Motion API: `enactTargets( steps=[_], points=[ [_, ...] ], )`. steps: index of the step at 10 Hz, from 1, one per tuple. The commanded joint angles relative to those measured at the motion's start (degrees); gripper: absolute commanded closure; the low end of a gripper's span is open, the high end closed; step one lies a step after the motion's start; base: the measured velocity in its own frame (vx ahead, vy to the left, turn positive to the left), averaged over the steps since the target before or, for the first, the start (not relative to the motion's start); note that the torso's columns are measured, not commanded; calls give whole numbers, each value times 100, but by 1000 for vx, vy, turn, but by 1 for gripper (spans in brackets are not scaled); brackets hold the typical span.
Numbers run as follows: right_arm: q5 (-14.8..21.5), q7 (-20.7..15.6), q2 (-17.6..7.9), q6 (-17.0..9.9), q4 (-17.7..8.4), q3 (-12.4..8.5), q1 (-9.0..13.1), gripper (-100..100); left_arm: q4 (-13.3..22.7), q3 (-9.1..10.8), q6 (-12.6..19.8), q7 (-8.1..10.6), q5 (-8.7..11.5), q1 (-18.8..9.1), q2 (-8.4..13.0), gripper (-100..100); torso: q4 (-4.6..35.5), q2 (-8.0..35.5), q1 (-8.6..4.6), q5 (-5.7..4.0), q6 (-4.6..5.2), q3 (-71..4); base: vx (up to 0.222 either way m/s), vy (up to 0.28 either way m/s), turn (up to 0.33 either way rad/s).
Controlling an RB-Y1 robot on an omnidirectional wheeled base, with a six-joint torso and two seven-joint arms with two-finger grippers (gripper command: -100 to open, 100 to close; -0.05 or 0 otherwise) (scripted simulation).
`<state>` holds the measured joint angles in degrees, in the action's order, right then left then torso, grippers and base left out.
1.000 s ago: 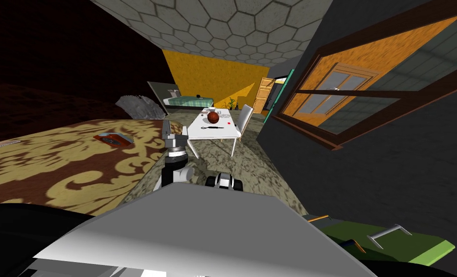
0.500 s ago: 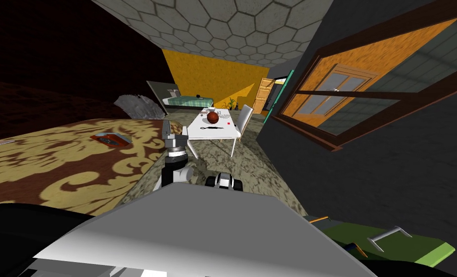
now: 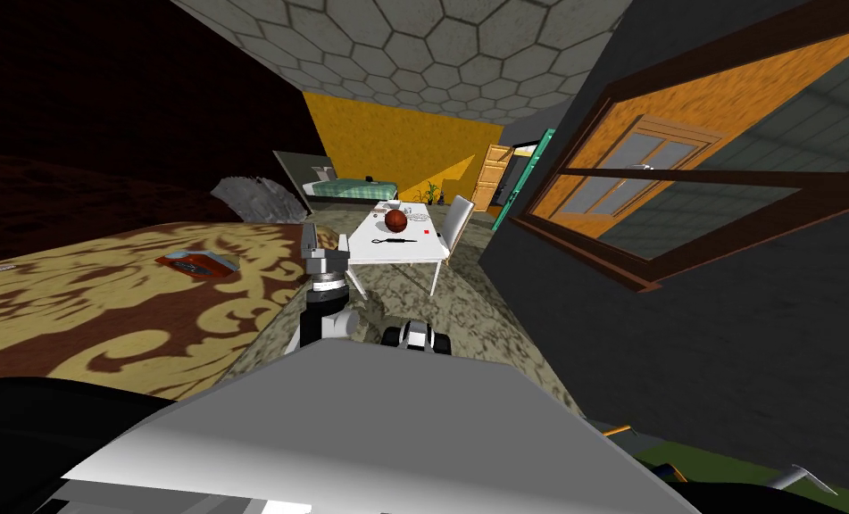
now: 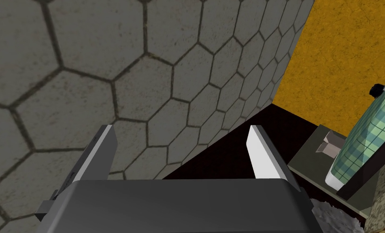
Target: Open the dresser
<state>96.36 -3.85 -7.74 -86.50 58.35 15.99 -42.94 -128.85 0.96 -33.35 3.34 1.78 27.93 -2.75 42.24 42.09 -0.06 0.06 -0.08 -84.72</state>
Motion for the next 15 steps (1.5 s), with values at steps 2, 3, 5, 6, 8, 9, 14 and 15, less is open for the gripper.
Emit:
enactTargets(
  steps=[2, 3, 5, 6, 8, 9, 14, 15],
  points=[
    [-12, -136, -5, -18, -119, -31, 63, -100, 0, 0, 0, 0, 0, -2, 0, 0, 12, 53, 2, 2, 5, 31, 41, 20, 5],
    [-17, -191, -16, -28, -192, -47, 102, -100, 1, 0, 1, 0, 0, -3, 0, 0, 17, 65, 2, -1, 7, 42, -27, 22, 9],
    [-32, -350, -46, -57, -403, -95, 216, -100, 1, -1, 1, 0, 0, -3, 0, 0, 9, 38, 1, -9, 10, 29, -39, 21, 11],
    [-41, -430, -62, -72, -510, -119, 273, -100, 1, -1, 1, 0, 0, -3, 0, 0, 5, 25, 1, -10, 12, 21, -41, 33, 4],
    [-54, -563, -87, -96, -687, -160, 369, -100, 1, -1, 1, 0, 0, -3, 0, 0, 3, 17, 8, -6, 11, 14, -34, 28, 4],
    [-59, -627, -99, -108, -773, -179, 414, -100, 1, 0, 1, 0, 0, -3, 0, 0, 3, 15, 6, -6, 10, 12, -22, 17, 4],
    [-69, -634, -125, -81, -721, -180, 304, 100, 0, 0, 1, 0, 0, -2, 0, 0, 7, 9, -28, -5, -9, 16, 11, -13, -3],
    [-209, -867, -91, -58, -539, -314, 334, 100, 1, 0, 1, 0, 0, -2, 0, 0, 10, 23, -14, -8, -3, 24, -14, 53, 268]
  ],
)
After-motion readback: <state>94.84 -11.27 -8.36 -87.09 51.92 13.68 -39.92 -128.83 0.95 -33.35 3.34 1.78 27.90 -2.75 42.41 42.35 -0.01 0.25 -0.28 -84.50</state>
